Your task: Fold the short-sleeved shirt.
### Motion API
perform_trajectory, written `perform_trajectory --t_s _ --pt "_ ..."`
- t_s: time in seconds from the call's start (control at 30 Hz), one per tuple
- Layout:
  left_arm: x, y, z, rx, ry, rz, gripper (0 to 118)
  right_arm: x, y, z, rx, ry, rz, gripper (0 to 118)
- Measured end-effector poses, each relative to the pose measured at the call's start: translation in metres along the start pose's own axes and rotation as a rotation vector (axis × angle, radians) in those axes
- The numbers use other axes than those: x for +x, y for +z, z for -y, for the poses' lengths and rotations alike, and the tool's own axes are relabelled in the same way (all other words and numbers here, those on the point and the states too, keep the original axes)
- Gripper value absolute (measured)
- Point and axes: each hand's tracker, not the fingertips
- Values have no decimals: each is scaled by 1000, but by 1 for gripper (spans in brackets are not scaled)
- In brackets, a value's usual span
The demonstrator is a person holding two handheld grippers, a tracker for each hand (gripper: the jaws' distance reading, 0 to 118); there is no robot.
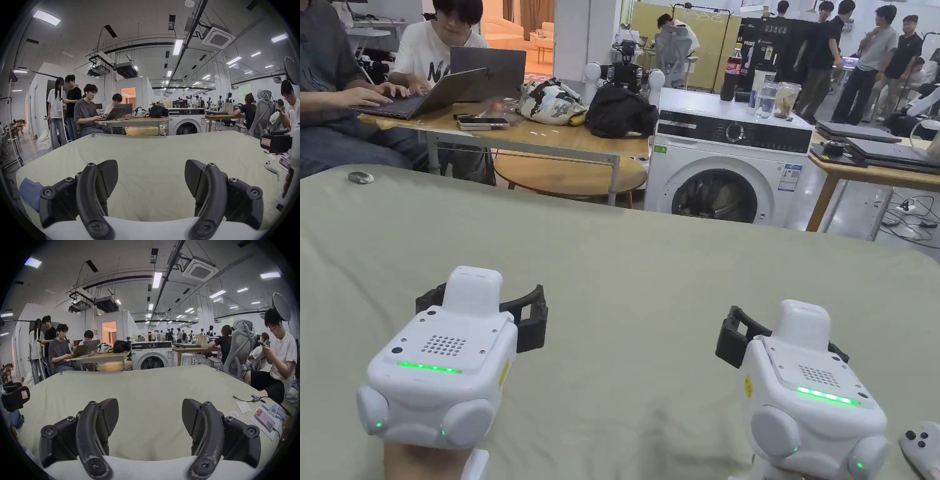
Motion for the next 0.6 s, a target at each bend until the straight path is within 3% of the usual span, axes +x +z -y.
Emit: perform_trajectory --t_s 0.2,0.33,0.6 --pt "1 -1 4 -6 -7 2 86 0 -2 4 19 24 53 82" --pt "1 -3 5 -12 -2 0 86 7 -8 2 -59 -17 -42 82" --pt "1 -5 7 -11 3 -24 86 4 -9 8 -61 30 -50 82"
